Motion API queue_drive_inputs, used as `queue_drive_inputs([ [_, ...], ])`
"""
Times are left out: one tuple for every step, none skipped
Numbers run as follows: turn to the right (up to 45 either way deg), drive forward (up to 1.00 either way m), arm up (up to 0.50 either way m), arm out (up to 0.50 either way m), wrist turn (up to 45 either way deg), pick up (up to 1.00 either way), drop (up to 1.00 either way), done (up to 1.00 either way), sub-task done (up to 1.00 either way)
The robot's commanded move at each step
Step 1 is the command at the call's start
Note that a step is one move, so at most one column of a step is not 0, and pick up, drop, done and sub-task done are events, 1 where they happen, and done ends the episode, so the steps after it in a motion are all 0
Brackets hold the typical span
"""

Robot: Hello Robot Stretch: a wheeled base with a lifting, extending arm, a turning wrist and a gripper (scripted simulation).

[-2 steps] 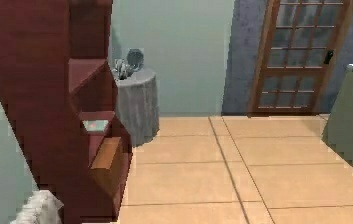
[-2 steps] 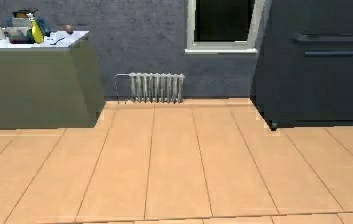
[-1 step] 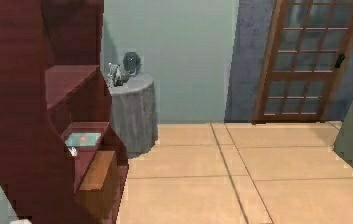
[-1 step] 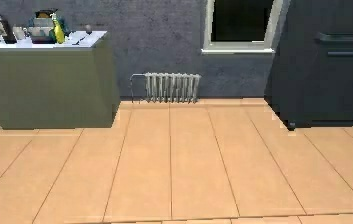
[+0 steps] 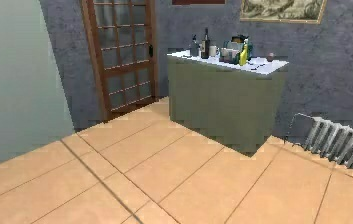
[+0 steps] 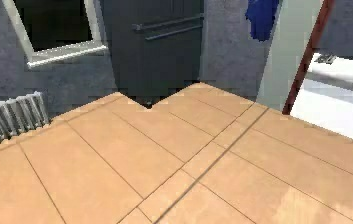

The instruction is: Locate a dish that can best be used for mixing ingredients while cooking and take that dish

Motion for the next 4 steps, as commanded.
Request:
queue_drive_inputs([
  [42.0,0.00,0.00,0.00,0.0,0.00,0.00,0.00,0.00],
  [0.0,0.05,0.00,0.00,0.0,0.00,0.00,0.00,0.00],
  [-45.0,0.00,0.00,0.00,0.0,0.00,0.00,0.00,0.00],
  [-39.0,0.00,0.00,0.00,0.0,0.00,0.00,0.00,0.00],
])
